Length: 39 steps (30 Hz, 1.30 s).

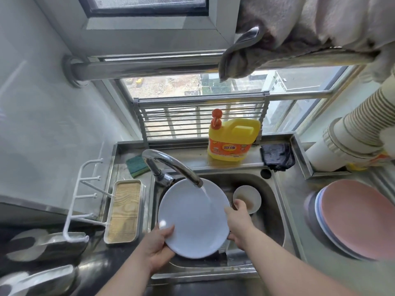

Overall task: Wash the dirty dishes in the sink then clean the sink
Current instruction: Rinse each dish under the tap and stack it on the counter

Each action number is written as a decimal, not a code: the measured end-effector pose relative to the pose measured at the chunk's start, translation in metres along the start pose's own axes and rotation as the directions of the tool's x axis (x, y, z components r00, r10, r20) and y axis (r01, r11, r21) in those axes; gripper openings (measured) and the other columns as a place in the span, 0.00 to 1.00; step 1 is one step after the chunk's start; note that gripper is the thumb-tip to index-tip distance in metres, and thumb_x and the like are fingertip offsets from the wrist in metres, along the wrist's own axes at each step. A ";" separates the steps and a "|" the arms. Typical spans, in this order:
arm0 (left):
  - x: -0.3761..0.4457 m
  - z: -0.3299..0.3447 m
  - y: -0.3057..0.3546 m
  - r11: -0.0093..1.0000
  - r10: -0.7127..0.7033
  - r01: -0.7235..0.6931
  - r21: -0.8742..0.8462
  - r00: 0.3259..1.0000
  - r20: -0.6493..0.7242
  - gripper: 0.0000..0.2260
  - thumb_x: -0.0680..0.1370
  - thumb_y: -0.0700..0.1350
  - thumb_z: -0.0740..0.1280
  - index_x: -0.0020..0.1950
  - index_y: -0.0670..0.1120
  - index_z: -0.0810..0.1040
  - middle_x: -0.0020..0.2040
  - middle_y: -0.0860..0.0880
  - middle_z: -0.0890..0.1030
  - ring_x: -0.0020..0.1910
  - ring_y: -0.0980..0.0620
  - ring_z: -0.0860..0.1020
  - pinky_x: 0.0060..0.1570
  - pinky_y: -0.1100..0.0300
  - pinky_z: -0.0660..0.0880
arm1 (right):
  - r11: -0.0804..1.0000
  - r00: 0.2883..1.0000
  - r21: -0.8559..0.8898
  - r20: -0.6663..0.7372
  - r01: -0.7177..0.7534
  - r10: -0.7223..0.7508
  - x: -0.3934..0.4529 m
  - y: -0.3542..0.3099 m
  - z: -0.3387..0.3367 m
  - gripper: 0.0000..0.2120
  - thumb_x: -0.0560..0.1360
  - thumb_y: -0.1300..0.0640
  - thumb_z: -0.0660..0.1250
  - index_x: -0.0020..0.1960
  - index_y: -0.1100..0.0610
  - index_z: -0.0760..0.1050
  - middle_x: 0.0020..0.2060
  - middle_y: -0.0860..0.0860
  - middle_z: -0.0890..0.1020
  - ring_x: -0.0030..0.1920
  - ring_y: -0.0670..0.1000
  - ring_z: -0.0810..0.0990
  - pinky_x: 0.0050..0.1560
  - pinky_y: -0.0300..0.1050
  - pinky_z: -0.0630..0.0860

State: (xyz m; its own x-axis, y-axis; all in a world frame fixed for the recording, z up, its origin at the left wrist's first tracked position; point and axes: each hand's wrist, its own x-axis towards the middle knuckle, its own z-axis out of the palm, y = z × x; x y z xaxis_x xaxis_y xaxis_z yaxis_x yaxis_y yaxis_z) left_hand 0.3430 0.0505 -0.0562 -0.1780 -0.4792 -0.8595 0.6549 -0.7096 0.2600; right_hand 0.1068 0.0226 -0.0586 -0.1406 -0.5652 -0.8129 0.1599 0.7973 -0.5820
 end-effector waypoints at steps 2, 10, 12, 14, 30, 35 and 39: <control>-0.001 0.001 -0.003 0.999 0.006 -0.007 -0.040 1.000 -0.020 0.24 0.78 0.39 0.66 0.74 0.37 0.73 0.64 0.32 0.82 0.57 0.33 0.84 0.51 0.33 0.83 | 1.000 0.999 -0.015 0.030 0.015 -0.015 0.000 -0.003 0.005 0.12 0.81 0.50 0.64 0.64 0.48 0.75 0.52 0.51 0.85 0.48 0.53 0.85 0.45 0.53 0.84; 0.020 0.040 -0.039 0.993 -0.108 0.100 -0.061 0.983 -0.150 0.32 0.79 0.72 0.57 0.69 0.49 0.79 0.62 0.37 0.84 0.63 0.30 0.80 0.59 0.25 0.76 | 0.940 0.969 -0.254 -0.040 0.227 -0.245 -0.020 -0.018 -0.022 0.10 0.83 0.48 0.56 0.47 0.44 0.73 0.45 0.51 0.81 0.42 0.51 0.76 0.40 0.47 0.72; 0.026 0.052 -0.049 0.989 -0.138 0.129 -0.069 0.980 -0.143 0.33 0.81 0.74 0.50 0.66 0.53 0.81 0.60 0.40 0.86 0.63 0.29 0.79 0.63 0.22 0.71 | 0.906 0.940 -0.304 -0.082 0.294 -0.332 -0.026 -0.022 -0.031 0.11 0.83 0.45 0.55 0.45 0.42 0.72 0.43 0.48 0.80 0.42 0.51 0.77 0.40 0.49 0.73; 0.028 0.066 -0.054 0.987 -0.154 0.145 -0.066 0.975 -0.162 0.32 0.82 0.73 0.48 0.65 0.55 0.82 0.58 0.42 0.87 0.62 0.30 0.80 0.61 0.21 0.71 | 0.888 0.916 -0.301 -0.093 0.347 -0.389 -0.033 -0.027 -0.041 0.11 0.82 0.40 0.54 0.49 0.41 0.74 0.44 0.46 0.83 0.46 0.53 0.81 0.46 0.54 0.78; -0.016 0.096 -0.030 0.867 0.448 -0.396 0.304 0.886 -0.124 0.22 0.85 0.67 0.52 0.69 0.59 0.76 0.59 0.49 0.86 0.56 0.42 0.86 0.46 0.46 0.84 | 0.805 0.972 0.545 0.166 -0.233 0.169 0.010 0.011 -0.021 0.29 0.84 0.32 0.50 0.77 0.48 0.69 0.64 0.58 0.83 0.61 0.67 0.83 0.63 0.70 0.78; -0.014 0.077 -0.025 0.838 0.524 -0.431 0.334 0.805 -0.277 0.26 0.85 0.66 0.51 0.73 0.53 0.75 0.64 0.45 0.83 0.61 0.39 0.82 0.64 0.38 0.77 | 0.859 0.972 0.457 0.146 -0.232 0.185 0.007 0.017 0.003 0.28 0.85 0.35 0.52 0.79 0.47 0.67 0.68 0.55 0.81 0.65 0.64 0.81 0.69 0.66 0.75; -0.009 0.075 -0.044 0.925 0.378 -0.316 0.211 0.815 -0.439 0.20 0.87 0.61 0.52 0.66 0.51 0.75 0.56 0.45 0.84 0.51 0.40 0.83 0.45 0.46 0.82 | 0.949 0.984 0.270 0.109 -0.163 0.138 0.011 0.009 -0.025 0.18 0.85 0.45 0.58 0.71 0.51 0.75 0.59 0.54 0.86 0.57 0.62 0.86 0.60 0.64 0.82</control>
State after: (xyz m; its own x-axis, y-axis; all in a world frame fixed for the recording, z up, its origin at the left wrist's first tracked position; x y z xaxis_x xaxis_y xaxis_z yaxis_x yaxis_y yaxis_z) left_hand 0.2611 0.0471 -0.0267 0.4252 -0.4319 -0.7954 0.5071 -0.6142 0.6047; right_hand 0.0819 0.0289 -0.0722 -0.0097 -0.4699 -0.8827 0.4387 0.7912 -0.4260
